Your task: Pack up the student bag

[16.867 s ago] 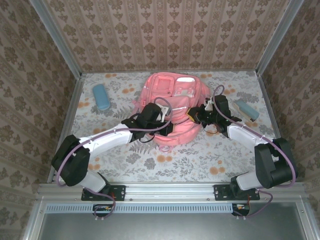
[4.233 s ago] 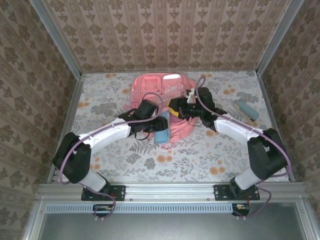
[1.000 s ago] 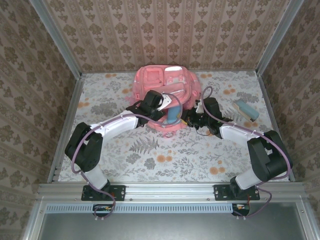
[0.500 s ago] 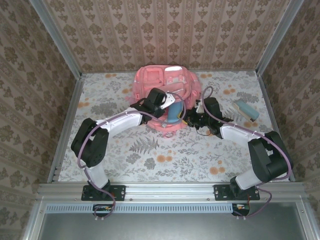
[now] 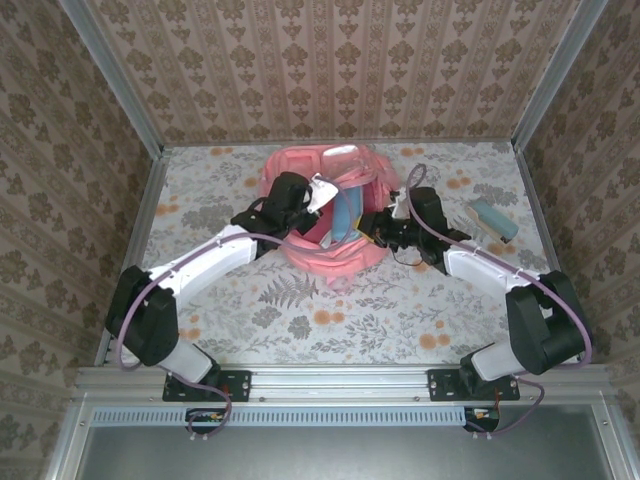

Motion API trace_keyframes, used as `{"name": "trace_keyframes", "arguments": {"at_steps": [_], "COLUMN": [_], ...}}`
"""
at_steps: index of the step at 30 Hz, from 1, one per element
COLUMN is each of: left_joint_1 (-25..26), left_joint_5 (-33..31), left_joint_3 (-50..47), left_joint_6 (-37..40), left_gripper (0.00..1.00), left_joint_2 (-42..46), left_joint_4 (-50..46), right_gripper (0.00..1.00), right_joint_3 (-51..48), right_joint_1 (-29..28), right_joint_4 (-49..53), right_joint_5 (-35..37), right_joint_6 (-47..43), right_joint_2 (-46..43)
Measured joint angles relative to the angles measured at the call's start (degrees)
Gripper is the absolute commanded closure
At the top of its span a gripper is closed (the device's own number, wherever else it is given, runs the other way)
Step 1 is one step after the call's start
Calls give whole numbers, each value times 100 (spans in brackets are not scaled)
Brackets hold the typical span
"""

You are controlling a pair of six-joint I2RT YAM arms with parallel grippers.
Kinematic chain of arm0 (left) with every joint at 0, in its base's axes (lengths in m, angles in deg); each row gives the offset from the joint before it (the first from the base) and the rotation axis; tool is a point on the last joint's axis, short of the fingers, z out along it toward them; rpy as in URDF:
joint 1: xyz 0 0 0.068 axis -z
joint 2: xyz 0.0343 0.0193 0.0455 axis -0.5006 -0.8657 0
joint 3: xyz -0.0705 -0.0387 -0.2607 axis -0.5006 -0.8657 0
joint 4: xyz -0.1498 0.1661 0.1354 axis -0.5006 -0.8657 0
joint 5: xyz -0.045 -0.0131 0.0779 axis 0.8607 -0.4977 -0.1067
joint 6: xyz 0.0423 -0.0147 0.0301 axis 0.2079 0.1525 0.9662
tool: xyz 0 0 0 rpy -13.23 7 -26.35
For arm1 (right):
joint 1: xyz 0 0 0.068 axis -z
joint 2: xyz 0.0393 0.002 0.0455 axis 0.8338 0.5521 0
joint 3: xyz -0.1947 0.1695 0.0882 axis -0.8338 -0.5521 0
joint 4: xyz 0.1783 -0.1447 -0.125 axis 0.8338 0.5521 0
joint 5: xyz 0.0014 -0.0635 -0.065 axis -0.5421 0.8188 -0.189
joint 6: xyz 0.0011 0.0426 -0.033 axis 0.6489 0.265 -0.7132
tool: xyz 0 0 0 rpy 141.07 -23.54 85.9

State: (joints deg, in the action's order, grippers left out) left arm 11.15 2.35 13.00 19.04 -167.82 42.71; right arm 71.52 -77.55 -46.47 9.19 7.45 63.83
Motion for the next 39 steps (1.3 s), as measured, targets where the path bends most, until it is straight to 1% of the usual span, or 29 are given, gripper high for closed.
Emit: {"name": "trace_keyframes", "arguments": {"at_steps": [5,9,15,24,29,32,34,39], "left_joint_1": [13,68,90,90,72,72,72,83], "left_joint_5": [11,0,24,151,144,146,153,197], "left_joint_3": [-358,-614,-697,-697,-697,-695,-697,-695], "left_joint_6": [-96,-179,-330,-697,-918,-1056,-1161,-1344], "left_gripper": [91,92,92,94,95,95,95,95], "left_joint_2": [212,297,306,306,306,306,306,299], "left_joint_4": [326,619,769,802,811,811,811,811], "right_gripper": [85,85,84,84,83,79,73,63], "right_joint_3": [369,590,951,1292,1740,1976,2065,2046], "right_joint_1": [-269,-439,-586,-662,-728,-772,-802,-824], "right_joint_4": [153,210,221,-551,-688,-708,-715,-723], "right_joint_5": [-116,-223,-243,-225,-160,-59,33,280], "right_joint_6": [72,144,205,415,485,505,520,542], "right_joint_2": [439,848,1300,2166,2590,2802,2894,2874]}}
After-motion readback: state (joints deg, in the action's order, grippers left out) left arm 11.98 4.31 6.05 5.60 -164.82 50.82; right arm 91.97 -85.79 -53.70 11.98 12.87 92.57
